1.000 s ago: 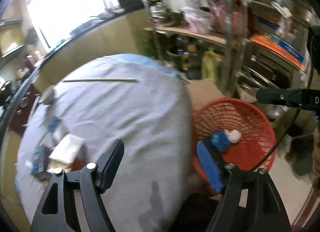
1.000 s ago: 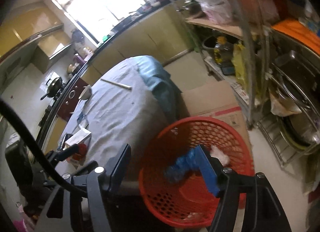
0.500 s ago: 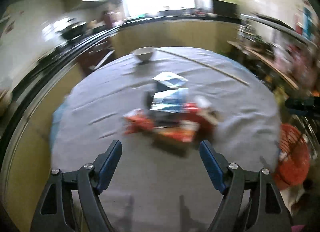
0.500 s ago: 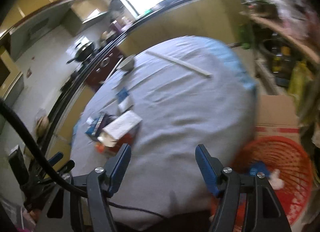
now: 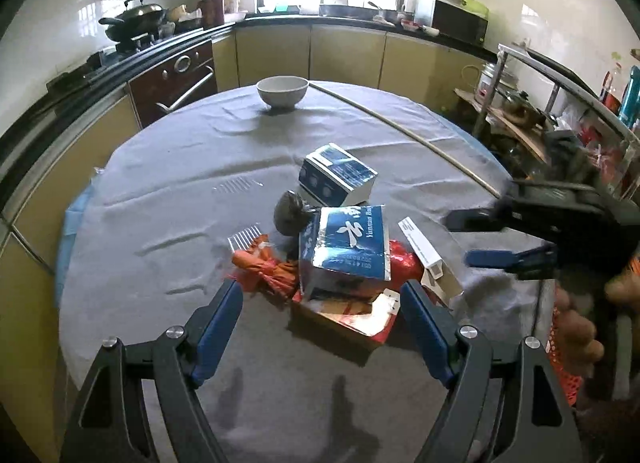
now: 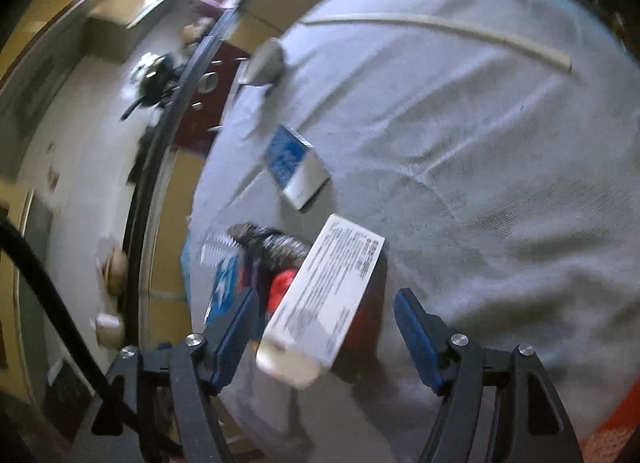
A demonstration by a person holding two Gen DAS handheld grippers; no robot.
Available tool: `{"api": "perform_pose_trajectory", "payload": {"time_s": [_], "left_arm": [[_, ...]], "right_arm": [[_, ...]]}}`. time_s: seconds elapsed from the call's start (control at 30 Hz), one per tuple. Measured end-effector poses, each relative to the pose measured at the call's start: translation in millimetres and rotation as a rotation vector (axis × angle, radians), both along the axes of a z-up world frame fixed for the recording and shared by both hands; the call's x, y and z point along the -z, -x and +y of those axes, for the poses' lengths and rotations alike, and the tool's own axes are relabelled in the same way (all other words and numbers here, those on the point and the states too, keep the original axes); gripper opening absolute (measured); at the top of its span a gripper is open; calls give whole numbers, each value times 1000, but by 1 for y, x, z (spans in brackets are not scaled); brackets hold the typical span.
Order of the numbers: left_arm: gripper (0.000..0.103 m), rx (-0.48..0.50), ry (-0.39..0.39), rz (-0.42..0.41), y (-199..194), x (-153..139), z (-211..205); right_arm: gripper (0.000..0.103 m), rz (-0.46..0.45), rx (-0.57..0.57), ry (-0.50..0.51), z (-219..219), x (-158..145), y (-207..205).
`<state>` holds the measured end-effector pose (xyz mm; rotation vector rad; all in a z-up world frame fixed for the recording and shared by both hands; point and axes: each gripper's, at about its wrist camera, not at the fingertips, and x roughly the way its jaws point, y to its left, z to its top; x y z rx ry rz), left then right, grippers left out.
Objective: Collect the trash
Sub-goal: 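Grasp the blue tissue pack with the left tool while the right tool grasps the white medicine box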
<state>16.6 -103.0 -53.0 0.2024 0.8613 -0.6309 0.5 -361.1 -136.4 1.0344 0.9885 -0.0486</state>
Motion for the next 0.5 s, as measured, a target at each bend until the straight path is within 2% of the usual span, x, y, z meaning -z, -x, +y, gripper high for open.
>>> {"api": "perform_pose_trajectory", "payload": {"time_s": [0.1,0.27,0.3,0.37,0.5], "left_arm": [[82,5,12,21,-3,4,6],[82,6,11,38,-8,4,9],[82,21,14,48,-9,3,5],[82,51,18,62,-11,4,-5],[82,75,-2,80,-20,15,-30]], "right_arm": [[75,47,-1,-50,5,15,-21],[74,67,-20,6,17,23,-39],[65,62,-25,17,17,24,-38],[56,54,-28,25,14,24,-32],[53,7,-7,32,0,19,-6]]}}
